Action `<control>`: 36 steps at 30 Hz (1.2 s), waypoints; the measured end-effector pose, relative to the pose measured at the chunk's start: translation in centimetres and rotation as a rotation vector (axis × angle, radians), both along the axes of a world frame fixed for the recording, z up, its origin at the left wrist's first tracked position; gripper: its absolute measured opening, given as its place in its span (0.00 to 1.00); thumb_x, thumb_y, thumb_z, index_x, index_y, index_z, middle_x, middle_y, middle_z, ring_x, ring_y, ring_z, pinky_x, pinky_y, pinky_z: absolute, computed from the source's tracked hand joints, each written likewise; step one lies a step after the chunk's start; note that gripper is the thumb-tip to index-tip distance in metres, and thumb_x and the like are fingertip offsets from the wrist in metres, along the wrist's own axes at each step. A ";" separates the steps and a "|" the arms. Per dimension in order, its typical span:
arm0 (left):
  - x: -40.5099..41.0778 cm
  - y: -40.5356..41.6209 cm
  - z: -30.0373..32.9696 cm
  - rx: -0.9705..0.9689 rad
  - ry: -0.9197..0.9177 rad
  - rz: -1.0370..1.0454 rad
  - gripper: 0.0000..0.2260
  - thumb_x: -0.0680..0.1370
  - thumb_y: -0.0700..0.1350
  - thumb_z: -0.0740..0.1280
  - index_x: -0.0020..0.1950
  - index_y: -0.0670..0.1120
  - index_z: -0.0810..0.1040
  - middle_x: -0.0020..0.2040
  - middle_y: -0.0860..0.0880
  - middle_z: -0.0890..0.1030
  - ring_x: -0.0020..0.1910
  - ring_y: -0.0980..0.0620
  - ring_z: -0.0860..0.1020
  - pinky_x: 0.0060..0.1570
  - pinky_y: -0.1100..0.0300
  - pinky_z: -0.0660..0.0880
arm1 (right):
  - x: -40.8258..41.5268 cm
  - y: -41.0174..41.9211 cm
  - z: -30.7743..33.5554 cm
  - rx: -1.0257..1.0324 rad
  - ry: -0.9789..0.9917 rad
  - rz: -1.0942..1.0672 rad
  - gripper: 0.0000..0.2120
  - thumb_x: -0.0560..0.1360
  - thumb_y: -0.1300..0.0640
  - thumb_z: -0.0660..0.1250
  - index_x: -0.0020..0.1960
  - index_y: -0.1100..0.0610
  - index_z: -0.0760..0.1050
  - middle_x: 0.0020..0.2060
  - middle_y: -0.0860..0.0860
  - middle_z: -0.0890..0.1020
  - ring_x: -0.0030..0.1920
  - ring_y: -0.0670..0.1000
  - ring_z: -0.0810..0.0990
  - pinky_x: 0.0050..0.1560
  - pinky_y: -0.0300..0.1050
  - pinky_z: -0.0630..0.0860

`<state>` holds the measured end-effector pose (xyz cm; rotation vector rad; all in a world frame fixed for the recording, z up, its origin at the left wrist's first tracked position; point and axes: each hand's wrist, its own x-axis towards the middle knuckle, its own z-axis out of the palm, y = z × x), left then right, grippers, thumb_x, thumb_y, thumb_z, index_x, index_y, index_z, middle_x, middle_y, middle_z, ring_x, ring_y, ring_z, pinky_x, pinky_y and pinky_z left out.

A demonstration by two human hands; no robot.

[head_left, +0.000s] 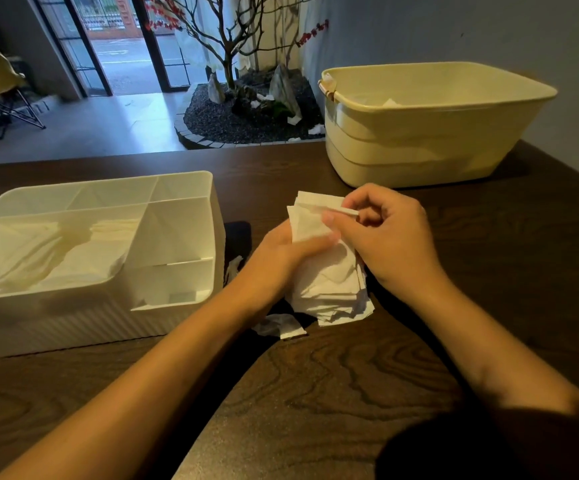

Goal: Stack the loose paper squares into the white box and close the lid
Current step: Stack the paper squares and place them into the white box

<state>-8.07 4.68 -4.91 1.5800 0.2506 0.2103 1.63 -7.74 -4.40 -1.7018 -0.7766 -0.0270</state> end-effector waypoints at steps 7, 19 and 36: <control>0.4 1.4 -0.4 -0.083 -0.113 0.387 0.12 0.79 0.41 0.67 0.61 0.44 0.81 0.53 0.44 0.86 0.53 0.42 0.84 0.59 0.39 0.79 | 3.2 0.0 -1.7 -0.517 -0.049 -0.115 0.14 0.80 0.46 0.63 0.62 0.49 0.77 0.55 0.48 0.79 0.58 0.51 0.76 0.58 0.53 0.75; 0.5 1.6 -0.3 -0.053 -0.150 0.537 0.09 0.81 0.41 0.66 0.60 0.46 0.81 0.51 0.48 0.86 0.51 0.50 0.85 0.55 0.52 0.80 | 3.7 -0.5 -1.2 -0.397 -0.001 -0.081 0.04 0.77 0.55 0.68 0.44 0.50 0.79 0.41 0.45 0.81 0.45 0.46 0.79 0.44 0.46 0.76; 0.4 1.5 -0.5 0.020 -0.108 0.530 0.10 0.81 0.42 0.63 0.59 0.48 0.81 0.48 0.51 0.85 0.44 0.58 0.83 0.39 0.66 0.77 | 3.3 -1.3 -0.7 -0.739 -0.098 0.135 0.11 0.74 0.39 0.69 0.51 0.44 0.78 0.47 0.44 0.78 0.48 0.45 0.76 0.49 0.46 0.77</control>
